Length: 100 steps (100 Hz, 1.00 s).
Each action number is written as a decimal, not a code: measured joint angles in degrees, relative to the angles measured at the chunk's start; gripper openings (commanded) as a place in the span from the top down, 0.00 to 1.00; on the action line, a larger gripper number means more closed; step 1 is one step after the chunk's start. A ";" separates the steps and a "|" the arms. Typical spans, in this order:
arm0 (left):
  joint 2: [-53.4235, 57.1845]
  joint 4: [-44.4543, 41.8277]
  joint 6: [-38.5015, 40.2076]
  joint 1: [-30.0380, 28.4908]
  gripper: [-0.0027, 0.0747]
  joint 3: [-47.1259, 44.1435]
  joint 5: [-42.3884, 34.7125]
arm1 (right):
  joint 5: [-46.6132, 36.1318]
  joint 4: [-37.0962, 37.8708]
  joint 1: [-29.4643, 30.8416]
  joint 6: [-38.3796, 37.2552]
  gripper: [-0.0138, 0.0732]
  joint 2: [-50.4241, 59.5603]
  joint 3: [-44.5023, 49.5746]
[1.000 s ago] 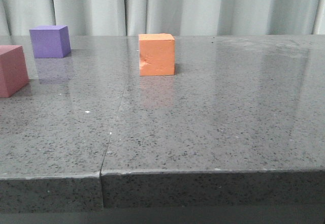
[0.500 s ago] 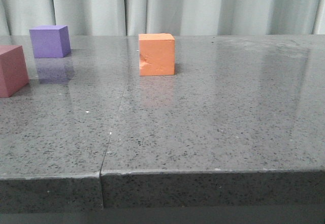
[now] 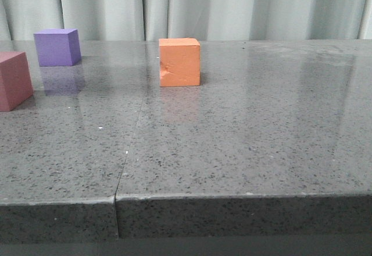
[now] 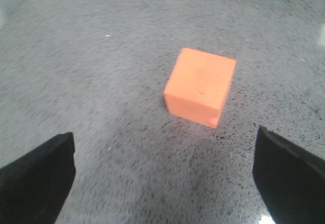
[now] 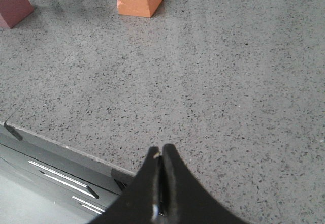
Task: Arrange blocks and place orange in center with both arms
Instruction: 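Lower the open left gripper over the orange cube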
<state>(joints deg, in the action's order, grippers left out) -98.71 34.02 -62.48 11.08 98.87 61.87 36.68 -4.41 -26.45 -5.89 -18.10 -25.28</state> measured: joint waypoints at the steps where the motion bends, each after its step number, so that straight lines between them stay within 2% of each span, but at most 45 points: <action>1: -0.25 0.10 -0.17 0.13 0.10 0.24 0.33 | 0.00 0.00 0.00 0.00 0.92 0.00 0.00; 30: -8.92 0.10 -8.56 6.02 0.10 6.17 1.43 | 0.00 0.00 0.00 0.00 0.92 0.00 0.00; 66: -15.46 -0.23 -9.42 10.50 0.10 7.12 -2.36 | 0.00 0.00 0.00 0.00 0.92 0.00 0.00; 100: -19.31 -0.37 -9.42 10.96 0.10 7.26 -6.54 | 0.00 0.00 0.00 0.00 0.92 0.00 0.00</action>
<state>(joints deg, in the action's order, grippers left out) -118.01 33.65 -71.90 22.04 106.12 55.32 36.68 -4.41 -26.45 -5.89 -18.10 -25.28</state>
